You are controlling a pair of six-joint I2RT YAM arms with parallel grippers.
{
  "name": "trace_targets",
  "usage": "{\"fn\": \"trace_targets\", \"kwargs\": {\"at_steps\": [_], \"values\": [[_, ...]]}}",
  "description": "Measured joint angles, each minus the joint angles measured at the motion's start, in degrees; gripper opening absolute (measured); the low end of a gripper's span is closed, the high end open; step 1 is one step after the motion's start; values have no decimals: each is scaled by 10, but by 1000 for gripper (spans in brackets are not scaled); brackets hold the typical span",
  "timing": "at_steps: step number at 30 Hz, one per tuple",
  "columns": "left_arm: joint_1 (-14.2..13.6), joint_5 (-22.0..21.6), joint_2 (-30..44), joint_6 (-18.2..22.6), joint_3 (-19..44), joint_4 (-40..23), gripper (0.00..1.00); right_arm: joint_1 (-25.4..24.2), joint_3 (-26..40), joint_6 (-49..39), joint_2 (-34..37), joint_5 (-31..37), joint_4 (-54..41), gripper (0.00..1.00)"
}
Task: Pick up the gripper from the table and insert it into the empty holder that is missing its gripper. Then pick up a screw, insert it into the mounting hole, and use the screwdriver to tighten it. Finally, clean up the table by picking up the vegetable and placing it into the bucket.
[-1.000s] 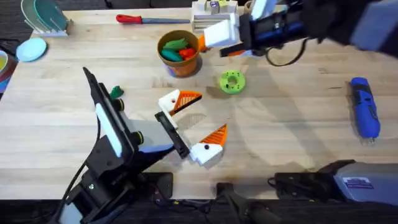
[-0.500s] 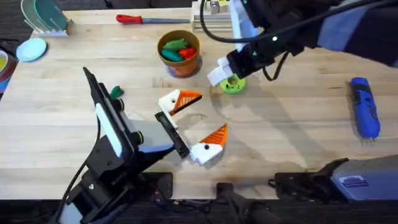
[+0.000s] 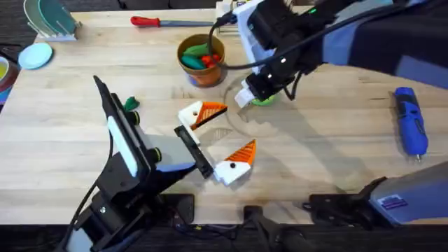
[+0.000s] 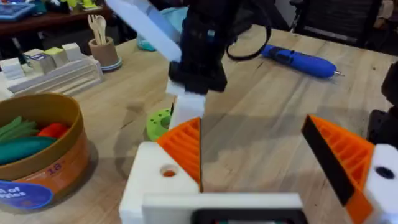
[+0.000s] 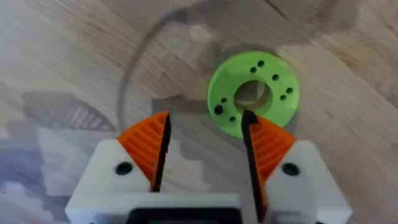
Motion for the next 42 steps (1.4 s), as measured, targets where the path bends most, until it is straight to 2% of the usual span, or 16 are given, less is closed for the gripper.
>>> {"fn": "trace_targets", "kwargs": {"at_steps": [5,11,22,29,33,38,42], "values": [[0,0,0,0,0,0,993,23,0,3,12,56,3,544],[0,0,0,0,0,0,993,26,0,14,12,85,14,496],[0,0,0,0,0,0,993,26,0,25,42,88,16,435],[0,0,0,0,0,0,993,26,0,27,43,88,32,321],[0,0,0,0,0,0,993,26,0,27,43,88,32,218],[0,0,0,0,0,0,992,26,0,29,43,88,29,154],[0,0,0,0,0,0,992,26,0,28,43,88,29,56]]}}
